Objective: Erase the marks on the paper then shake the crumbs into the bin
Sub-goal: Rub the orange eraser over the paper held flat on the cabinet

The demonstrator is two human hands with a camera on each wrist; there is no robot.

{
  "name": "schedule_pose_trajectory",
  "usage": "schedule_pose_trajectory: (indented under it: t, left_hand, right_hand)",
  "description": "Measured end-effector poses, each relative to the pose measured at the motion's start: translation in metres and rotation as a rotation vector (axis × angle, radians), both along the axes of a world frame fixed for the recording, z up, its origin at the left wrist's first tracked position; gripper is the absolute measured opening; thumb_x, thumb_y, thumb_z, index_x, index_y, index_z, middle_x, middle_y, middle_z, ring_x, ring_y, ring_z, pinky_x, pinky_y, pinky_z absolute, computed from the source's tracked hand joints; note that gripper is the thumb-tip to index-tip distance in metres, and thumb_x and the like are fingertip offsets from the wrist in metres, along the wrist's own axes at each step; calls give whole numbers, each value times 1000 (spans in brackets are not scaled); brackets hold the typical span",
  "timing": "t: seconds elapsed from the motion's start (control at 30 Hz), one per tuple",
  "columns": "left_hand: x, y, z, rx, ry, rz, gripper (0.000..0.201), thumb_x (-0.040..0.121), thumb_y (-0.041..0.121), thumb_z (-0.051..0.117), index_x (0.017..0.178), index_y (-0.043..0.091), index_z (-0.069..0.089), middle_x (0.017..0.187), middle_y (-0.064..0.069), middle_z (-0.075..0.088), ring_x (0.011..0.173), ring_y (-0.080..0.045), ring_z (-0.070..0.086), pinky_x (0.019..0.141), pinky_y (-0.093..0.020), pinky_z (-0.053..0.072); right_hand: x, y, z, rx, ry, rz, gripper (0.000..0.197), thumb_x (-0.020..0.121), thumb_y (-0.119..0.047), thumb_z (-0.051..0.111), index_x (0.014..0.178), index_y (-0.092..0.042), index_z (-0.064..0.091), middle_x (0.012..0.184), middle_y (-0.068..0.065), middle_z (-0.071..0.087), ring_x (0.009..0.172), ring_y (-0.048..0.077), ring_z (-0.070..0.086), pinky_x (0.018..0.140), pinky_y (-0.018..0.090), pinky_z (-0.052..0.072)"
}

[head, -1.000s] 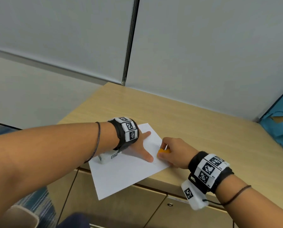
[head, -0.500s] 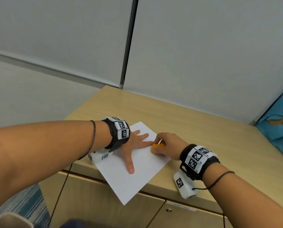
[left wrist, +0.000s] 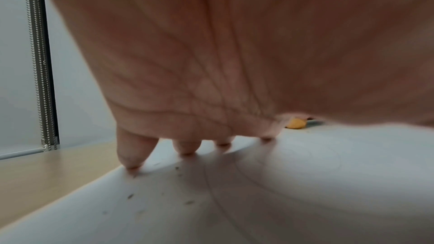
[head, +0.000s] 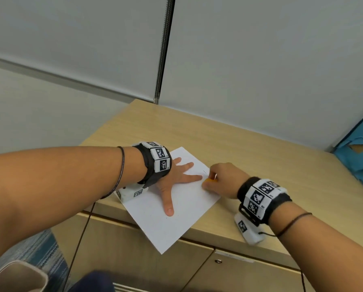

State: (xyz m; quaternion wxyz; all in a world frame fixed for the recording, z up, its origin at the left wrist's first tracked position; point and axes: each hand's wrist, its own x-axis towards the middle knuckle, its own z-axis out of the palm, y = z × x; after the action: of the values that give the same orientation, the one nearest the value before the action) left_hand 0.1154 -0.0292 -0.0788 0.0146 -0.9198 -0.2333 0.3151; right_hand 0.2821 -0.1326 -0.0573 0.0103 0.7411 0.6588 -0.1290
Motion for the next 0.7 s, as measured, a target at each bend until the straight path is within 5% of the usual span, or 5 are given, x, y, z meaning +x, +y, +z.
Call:
schedule_pose_trajectory:
  t: [0.2, 0.43, 0.7]
  left_hand:
    - [2, 0, 2, -19, -21, -3, 140, 59, 76, 77, 147, 51, -29, 161, 1, -35, 150, -41, -20, 112, -72, 2]
    - [1, 0, 0, 23, 4, -9, 139, 57, 83, 72, 144, 53, -32, 159, 3, -38, 151, -39, -18, 109, -76, 0]
    - [0, -1, 4, -21, -14, -8, 138, 61, 76, 76, 149, 49, -28, 161, 1, -36, 150, -41, -20, 113, -71, 2]
  right_hand:
    - [-47, -34, -6, -45, 9, 273, 26, 86, -38, 63, 91, -13, 63, 86, 4, 66, 79, 23, 61, 71, 38, 52]
    - [-7, -1, 3, -21, -55, 38, 30, 88, -41, 62, 94, -12, 64, 94, 5, 65, 85, 24, 62, 74, 36, 52]
    - [-59, -31, -5, -94, 16, 284, 34, 87, -42, 63, 90, -8, 68, 88, 11, 69, 80, 27, 63, 73, 41, 54]
